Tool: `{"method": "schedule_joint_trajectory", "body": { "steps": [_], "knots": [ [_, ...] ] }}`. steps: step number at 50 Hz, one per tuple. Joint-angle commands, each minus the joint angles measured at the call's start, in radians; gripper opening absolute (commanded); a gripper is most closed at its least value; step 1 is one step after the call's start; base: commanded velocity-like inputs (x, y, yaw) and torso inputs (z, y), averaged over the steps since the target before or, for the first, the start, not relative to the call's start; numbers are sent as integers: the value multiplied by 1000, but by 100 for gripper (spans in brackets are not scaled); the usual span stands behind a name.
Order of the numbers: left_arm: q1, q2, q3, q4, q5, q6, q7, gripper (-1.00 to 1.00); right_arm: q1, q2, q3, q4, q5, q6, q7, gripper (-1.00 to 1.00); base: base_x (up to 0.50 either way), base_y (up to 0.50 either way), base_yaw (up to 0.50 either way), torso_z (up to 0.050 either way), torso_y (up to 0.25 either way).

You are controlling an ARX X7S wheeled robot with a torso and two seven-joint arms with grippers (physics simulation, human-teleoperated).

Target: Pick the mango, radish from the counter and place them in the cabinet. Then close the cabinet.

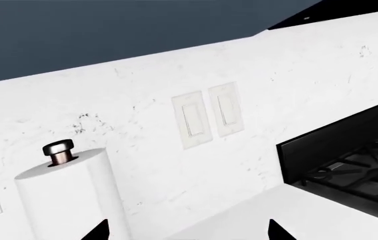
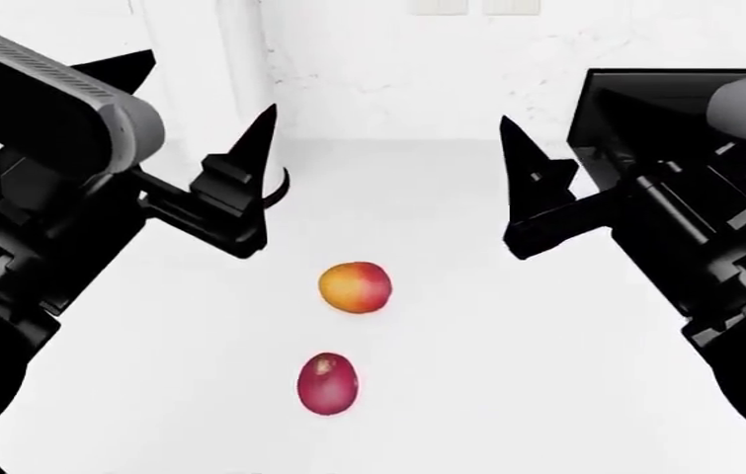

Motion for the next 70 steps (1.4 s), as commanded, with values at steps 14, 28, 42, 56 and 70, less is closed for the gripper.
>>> {"method": "schedule_joint_trajectory", "body": {
  "steps": [14, 28, 42, 56, 70],
  "knots": [
    [-2, -22, 26, -8, -40, 30, -30, 100, -3, 28, 12, 5, 41, 6, 22, 100, 50, -32, 217, 50, 34],
    [-12, -35, 40, -14, -65, 46, -49, 100, 2, 31, 36, 4, 76, 3, 41, 100, 143, -70, -36, 50, 34],
    [5, -62, 44, -8, -76, 70, -51, 100, 5, 41, 19, 10, 83, -14, 52, 100, 0, 0, -99, 50, 33],
    [10, -77, 67, -6, -75, 86, -57, 100, -4, 53, 36, 12, 114, -6, 74, 100, -22, -188, 0, 48, 28],
    [28, -85, 71, -7, -76, 111, -68, 100, -9, 54, 40, 20, 127, -27, 88, 100, -37, -223, 0, 1, 0]
  ]
}}
